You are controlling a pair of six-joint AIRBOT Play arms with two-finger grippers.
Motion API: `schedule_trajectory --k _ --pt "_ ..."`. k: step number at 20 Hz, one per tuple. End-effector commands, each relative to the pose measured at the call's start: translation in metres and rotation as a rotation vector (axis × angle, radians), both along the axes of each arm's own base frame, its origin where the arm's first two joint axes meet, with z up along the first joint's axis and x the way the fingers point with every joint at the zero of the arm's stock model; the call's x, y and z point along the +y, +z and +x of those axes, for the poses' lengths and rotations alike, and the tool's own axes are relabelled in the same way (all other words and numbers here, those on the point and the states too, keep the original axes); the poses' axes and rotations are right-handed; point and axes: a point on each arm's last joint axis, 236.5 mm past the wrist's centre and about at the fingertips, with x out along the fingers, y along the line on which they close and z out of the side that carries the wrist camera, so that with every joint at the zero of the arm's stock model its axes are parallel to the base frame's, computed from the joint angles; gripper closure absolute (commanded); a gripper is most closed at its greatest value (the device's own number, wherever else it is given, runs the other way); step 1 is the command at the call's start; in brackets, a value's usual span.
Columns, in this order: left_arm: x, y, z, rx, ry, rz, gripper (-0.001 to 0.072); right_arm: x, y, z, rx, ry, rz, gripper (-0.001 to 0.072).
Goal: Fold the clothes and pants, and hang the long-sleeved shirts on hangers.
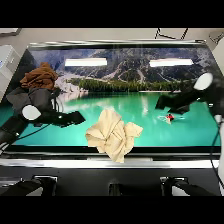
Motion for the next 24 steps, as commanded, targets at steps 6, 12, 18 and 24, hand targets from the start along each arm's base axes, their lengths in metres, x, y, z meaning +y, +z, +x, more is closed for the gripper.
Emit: schedule_trajectory --k 6,12,18,24 --pt "-0.022 -0.079 -0.060 0.192 0.012 -0.143 0.0018 0.054 -0.090 -0.045 0.340 0.030 0.255 0.0038" --pt "-0.056 -0.103 -0.071 0.217 -0.063 -0.153 0.0188 0.057 -0.092 -0.042 0.333 0.027 0.267 0.0044" --pt "-0.055 -0.098 -0.066 0.190 -0.066 -0.160 0.0676 0.083 -0.126 -0.061 0.411 0.039 0.300 0.0046" --pt "-0.046 -0.056 -0.046 0.036 -0.109 -0.143 0.0677 0.126 -0.120 -0.026 0.271 0.017 0.372 0.0669"
